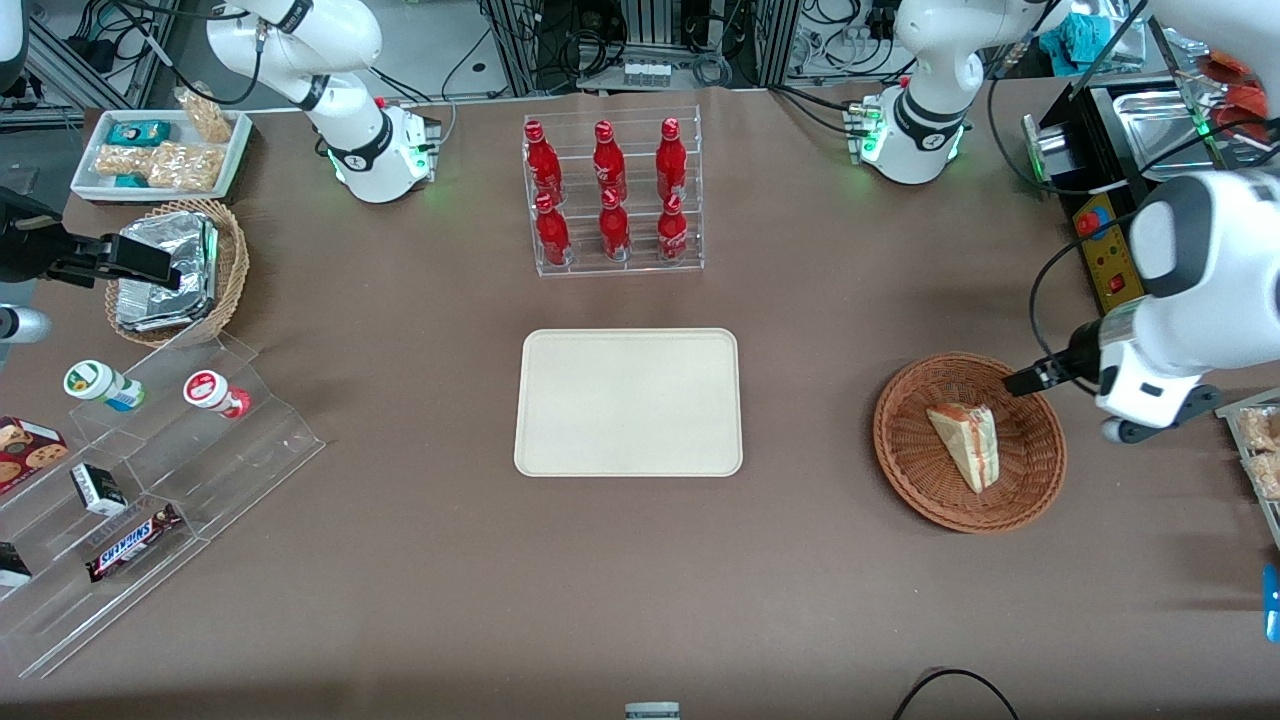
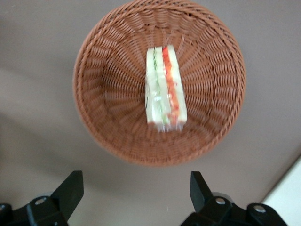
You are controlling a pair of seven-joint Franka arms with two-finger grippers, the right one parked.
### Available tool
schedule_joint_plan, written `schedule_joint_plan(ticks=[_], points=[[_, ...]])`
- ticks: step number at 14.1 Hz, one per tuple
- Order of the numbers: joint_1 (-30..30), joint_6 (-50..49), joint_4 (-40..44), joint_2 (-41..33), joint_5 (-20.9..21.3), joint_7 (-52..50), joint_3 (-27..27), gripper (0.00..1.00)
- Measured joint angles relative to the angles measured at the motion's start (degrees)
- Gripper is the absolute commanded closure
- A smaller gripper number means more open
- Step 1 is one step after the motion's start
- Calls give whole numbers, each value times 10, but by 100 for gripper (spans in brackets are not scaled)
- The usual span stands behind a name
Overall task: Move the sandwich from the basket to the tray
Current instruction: 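Lower the open left gripper around the wrapped sandwich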
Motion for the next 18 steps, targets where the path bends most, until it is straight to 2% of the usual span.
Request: schedule_joint_plan(ticks=[3,5,18], points=[[1,125,-83,2,-1,-1,1,0],[1,164,-107,7,-2,-1,1,0],[-12,220,-104,40,-5,-31,-10,0]])
